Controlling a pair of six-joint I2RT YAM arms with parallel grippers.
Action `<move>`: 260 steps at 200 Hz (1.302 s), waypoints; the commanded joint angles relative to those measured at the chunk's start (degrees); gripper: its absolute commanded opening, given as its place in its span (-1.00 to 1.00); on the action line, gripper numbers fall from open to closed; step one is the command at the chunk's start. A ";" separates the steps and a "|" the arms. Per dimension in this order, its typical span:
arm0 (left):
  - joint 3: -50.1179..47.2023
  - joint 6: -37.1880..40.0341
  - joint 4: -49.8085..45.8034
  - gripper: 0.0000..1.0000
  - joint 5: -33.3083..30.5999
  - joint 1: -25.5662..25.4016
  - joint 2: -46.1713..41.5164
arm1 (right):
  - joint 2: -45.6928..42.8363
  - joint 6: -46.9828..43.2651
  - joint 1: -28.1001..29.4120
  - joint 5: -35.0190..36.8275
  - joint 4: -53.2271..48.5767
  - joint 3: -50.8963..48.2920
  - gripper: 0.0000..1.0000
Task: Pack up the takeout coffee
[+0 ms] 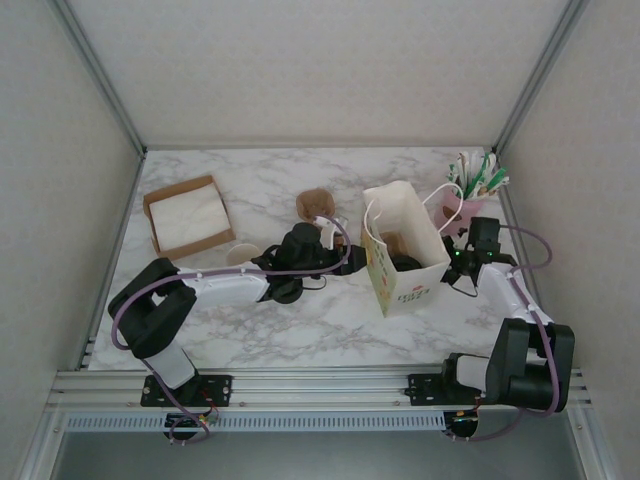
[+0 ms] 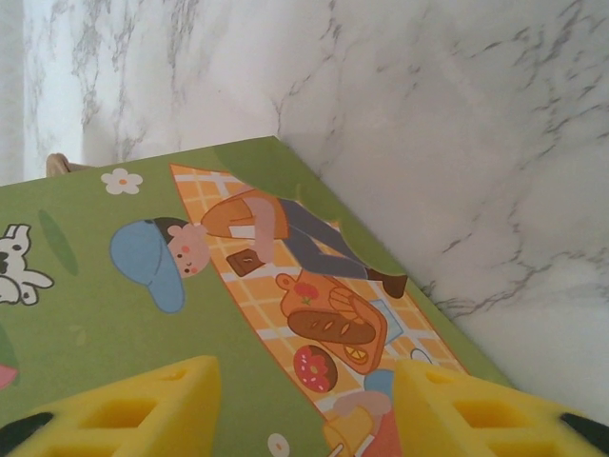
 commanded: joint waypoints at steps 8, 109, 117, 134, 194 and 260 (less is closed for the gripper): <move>0.73 0.47 1.31 -0.15 -0.29 1.05 -2.85 | 0.28 2.04 2.97 2.49 1.31 -0.05 0.01; -0.20 4.18 -4.90 -0.07 -3.16 3.38 -11.02 | -6.47 -11.39 3.89 21.78 -20.94 16.36 0.14; -0.12 4.86 -5.96 -0.04 -3.57 3.75 -12.19 | -6.64 -12.38 3.89 22.83 -22.54 18.50 0.15; 0.40 6.36 -8.33 0.04 -4.64 4.60 -14.54 | -6.78 -14.19 3.89 24.71 -25.39 23.04 0.18; 5.92 12.47 -17.62 0.58 -5.57 8.71 -19.30 | -1.28 -18.28 3.59 27.65 -30.08 37.37 0.19; 12.41 15.39 -22.24 0.99 -3.69 13.54 -18.11 | 8.50 -19.78 1.44 28.21 -31.27 49.04 -0.27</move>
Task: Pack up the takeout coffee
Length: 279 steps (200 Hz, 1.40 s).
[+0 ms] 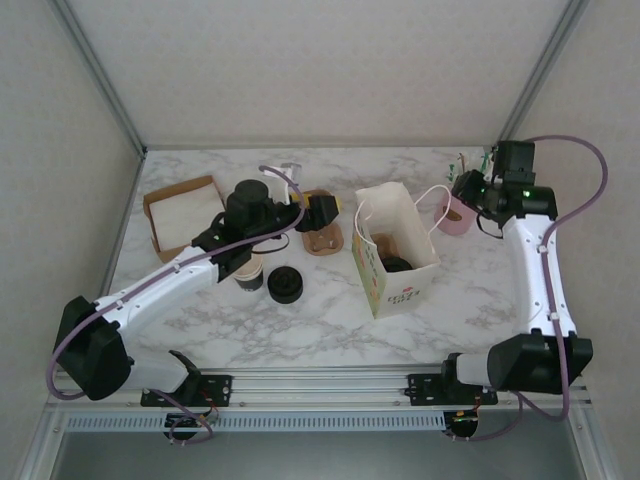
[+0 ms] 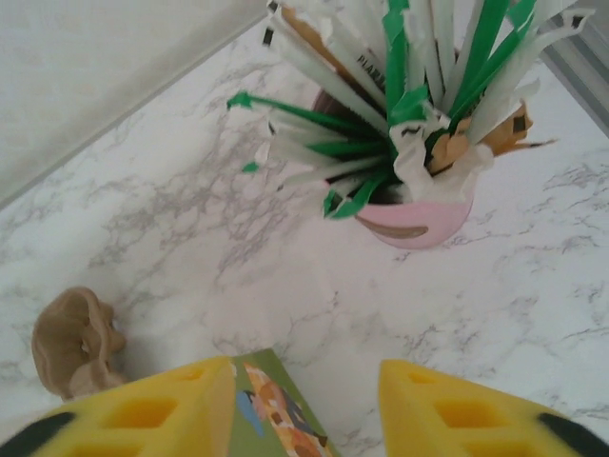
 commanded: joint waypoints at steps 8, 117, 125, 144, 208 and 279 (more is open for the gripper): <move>3.50 2.17 -2.78 0.99 1.39 2.29 0.56 | 4.03 -0.97 -0.78 0.70 -1.40 4.63 -0.31; 3.80 1.02 -1.41 0.99 3.46 5.10 2.40 | 18.31 -1.28 -0.93 -3.65 -0.26 15.78 -0.42; 3.74 0.92 -1.39 0.99 3.42 5.10 2.40 | 19.07 -1.39 -0.86 -3.66 -0.36 16.28 -0.42; 3.67 0.93 -1.41 0.99 3.45 5.19 2.48 | 20.92 -1.58 -0.88 -3.61 -0.73 17.60 -0.42; 3.72 0.75 -1.13 0.99 3.42 5.27 2.74 | 24.22 -1.65 -0.88 -3.56 -1.16 19.15 -0.47; 3.80 0.64 -1.03 0.99 3.53 5.30 2.66 | 25.40 -2.02 -0.86 -3.26 -2.29 21.00 -0.61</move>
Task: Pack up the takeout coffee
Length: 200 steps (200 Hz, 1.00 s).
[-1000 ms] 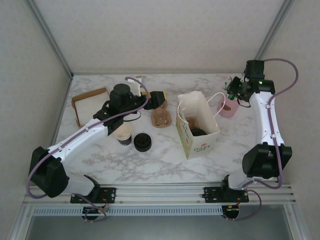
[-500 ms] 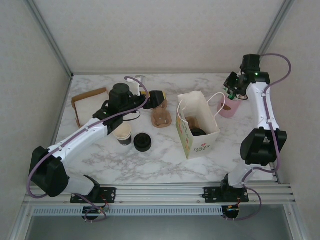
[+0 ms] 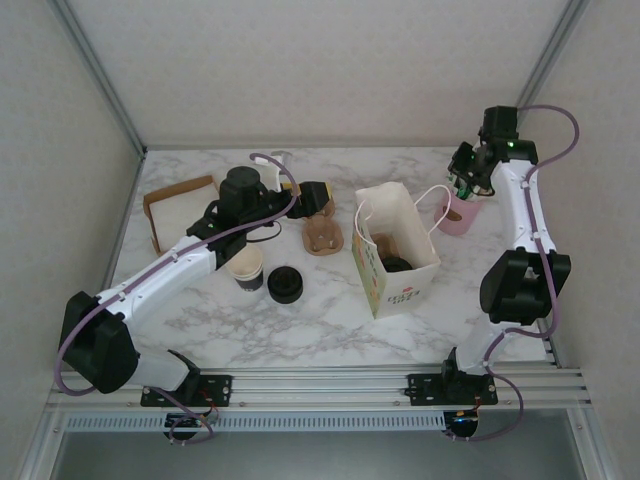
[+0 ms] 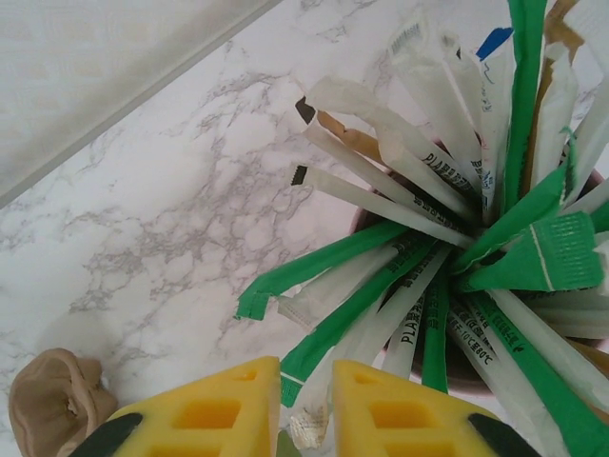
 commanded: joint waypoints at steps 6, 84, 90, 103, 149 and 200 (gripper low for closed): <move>0.99 -0.08 0.68 0.99 1.15 0.60 0.17 | 1.38 -0.92 -0.19 -0.25 -1.35 2.22 -0.61; 0.51 -0.18 0.80 0.99 1.10 0.60 -0.26 | 1.74 -0.90 -0.25 -0.97 -1.80 1.97 -0.69; 0.50 -0.16 0.86 0.99 1.11 0.60 -0.27 | 1.58 -0.86 -0.13 -0.93 -1.85 1.92 -0.71; 0.50 -0.21 0.82 0.99 1.11 0.60 -0.34 | 1.39 -0.85 -0.26 -0.75 -1.99 2.03 -0.72; 0.34 -0.18 0.85 0.99 1.06 0.60 -0.77 | 0.71 -0.96 -0.24 0.03 -3.09 2.80 -0.80; -0.11 -0.27 0.99 0.99 1.12 0.60 -1.52 | -0.35 -1.70 -0.19 1.24 -5.41 4.40 -0.92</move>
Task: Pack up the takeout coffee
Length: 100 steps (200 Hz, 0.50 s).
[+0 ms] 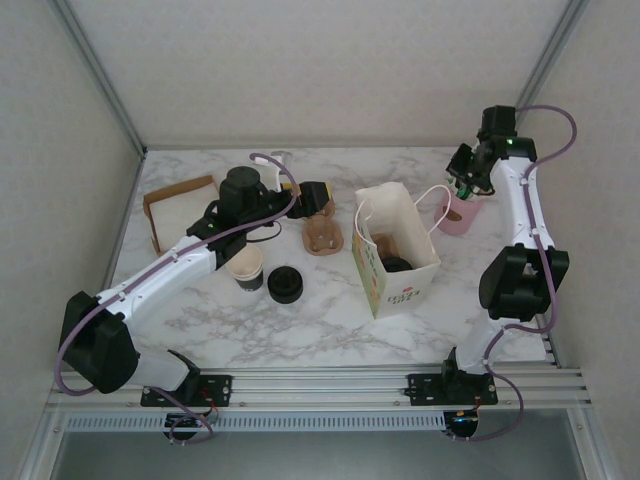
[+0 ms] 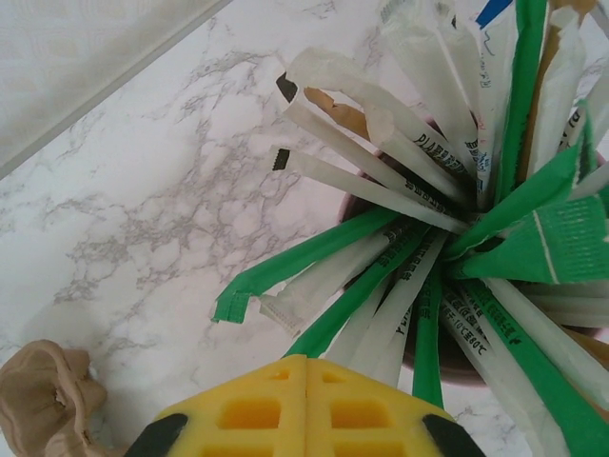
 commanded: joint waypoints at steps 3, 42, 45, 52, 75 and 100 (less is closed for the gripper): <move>-0.19 -0.23 0.97 0.99 1.07 0.60 -1.54 | -2.03 -1.51 -0.22 1.08 -2.43 2.53 -0.92; -0.47 -0.32 1.10 0.99 1.08 0.62 -2.29 | -3.28 -2.11 -0.24 1.99 -4.64 4.18 -0.93; -0.50 -0.32 1.10 0.99 1.06 0.60 -2.32 | -3.41 -2.14 -0.19 2.09 -4.85 4.28 -0.93; -0.63 -0.32 1.06 0.99 1.06 0.60 -2.41 | -3.72 -2.28 -0.18 2.46 -5.26 4.60 -0.93; -0.86 -0.40 1.15 0.99 1.06 0.64 -2.76 | -4.72 -2.69 -0.19 3.41 -6.53 5.69 -0.93; -1.15 -0.45 1.19 0.99 0.98 0.60 -3.38 | -6.28 -2.97 -0.17 3.89 -7.99 6.96 -0.93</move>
